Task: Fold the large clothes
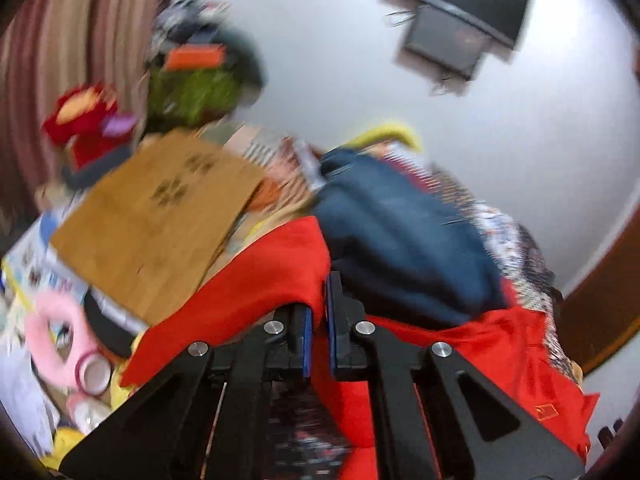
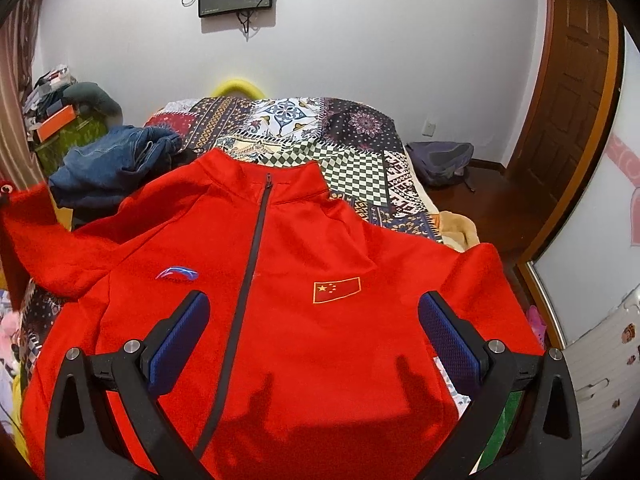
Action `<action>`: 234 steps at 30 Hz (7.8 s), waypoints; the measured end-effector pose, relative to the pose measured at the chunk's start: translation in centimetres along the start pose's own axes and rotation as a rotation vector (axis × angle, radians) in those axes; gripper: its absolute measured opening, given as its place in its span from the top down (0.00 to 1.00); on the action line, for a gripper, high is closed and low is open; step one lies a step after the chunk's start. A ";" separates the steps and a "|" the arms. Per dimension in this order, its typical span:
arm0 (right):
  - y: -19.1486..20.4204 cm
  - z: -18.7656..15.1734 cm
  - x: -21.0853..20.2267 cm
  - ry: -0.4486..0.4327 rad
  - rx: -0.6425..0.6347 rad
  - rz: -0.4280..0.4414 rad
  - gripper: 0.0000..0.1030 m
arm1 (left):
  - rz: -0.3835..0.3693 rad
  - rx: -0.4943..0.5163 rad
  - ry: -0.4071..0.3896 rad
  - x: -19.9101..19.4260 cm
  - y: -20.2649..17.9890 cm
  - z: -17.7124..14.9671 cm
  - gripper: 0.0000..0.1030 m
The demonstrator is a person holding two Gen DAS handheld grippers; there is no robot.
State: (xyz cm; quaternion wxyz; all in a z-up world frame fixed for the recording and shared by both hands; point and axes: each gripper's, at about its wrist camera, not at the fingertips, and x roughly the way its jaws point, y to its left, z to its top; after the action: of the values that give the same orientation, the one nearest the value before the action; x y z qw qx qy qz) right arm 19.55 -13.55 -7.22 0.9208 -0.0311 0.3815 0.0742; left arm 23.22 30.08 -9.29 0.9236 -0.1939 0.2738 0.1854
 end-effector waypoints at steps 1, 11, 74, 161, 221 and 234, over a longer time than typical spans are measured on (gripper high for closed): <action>-0.1 -0.1 -0.1 0.000 0.003 0.004 0.00 | -0.021 0.019 -0.012 -0.5 -1.3 0.3 0.95; -1.9 -0.8 -0.4 -0.001 0.029 0.036 0.00 | -0.262 0.226 0.022 -1.4 -15.8 -1.4 0.95; 29.6 -0.7 13.2 0.325 -0.720 0.357 0.11 | 0.018 0.222 0.253 -0.4 2.5 -11.4 0.32; -19.5 -1.0 2.1 0.142 0.362 0.049 0.35 | -0.066 0.438 0.227 -1.0 -15.8 -12.5 0.20; -5.7 4.7 8.2 0.176 0.212 0.326 0.91 | -0.142 0.489 0.313 0.3 -15.9 -16.8 0.18; -5.1 -0.1 8.7 0.386 0.102 0.301 0.79 | -0.151 0.540 0.339 0.2 -17.5 -17.6 0.18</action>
State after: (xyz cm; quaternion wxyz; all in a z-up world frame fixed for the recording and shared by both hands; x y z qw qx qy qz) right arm 26.36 -17.65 -13.45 0.8100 0.0587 0.5538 0.1838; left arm 23.59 7.04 -18.54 0.8941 0.0103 0.4478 0.0022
